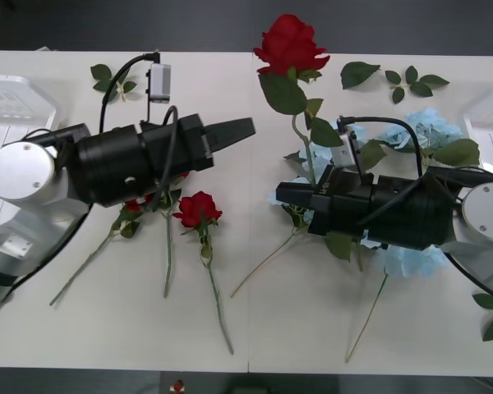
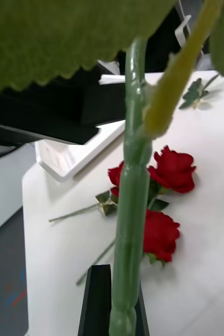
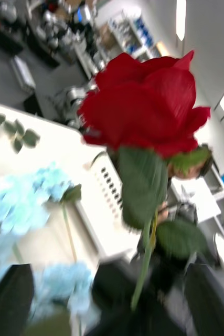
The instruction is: Put the red flowers into the right box and the blue flowers into the left box
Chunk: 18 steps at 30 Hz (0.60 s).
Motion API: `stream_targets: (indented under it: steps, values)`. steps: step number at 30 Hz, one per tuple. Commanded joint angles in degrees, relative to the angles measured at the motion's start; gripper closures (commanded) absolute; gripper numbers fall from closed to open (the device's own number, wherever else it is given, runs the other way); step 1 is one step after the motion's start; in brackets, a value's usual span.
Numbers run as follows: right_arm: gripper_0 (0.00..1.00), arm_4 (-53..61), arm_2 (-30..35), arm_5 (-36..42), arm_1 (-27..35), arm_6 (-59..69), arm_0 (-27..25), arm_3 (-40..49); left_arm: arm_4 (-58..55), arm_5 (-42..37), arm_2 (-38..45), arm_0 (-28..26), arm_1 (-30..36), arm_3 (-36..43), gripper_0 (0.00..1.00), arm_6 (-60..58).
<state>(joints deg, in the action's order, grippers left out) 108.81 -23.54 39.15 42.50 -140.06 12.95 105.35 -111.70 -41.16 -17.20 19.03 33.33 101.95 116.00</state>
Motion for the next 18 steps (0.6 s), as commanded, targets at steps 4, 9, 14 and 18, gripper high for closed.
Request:
stream_targets:
  steps: [4, 9, 14, 18]
  values:
    - [1.00, 1.41, 0.08, -1.18, 13.93, 7.70, 2.52, 0.91, -1.68, -7.45, 2.87, -4.09, 14.74, -0.18, 0.02, 0.46]
    - [1.00, 4.49, -0.01, -3.20, 26.85, 15.61, 2.52, -0.59, -0.45, -15.71, 5.33, -4.00, 19.84, -5.36, 0.02, 1.16]
    - [1.00, 5.72, 0.08, -2.32, 36.87, 20.26, 2.34, -6.92, 12.12, -26.17, 9.99, -3.48, 20.90, -9.76, 0.02, 2.39]
    - [1.00, 4.49, -0.01, -1.09, 42.14, 20.88, 2.25, -15.97, 24.16, -30.65, 11.05, -2.77, 20.28, -11.16, 0.02, 3.62]
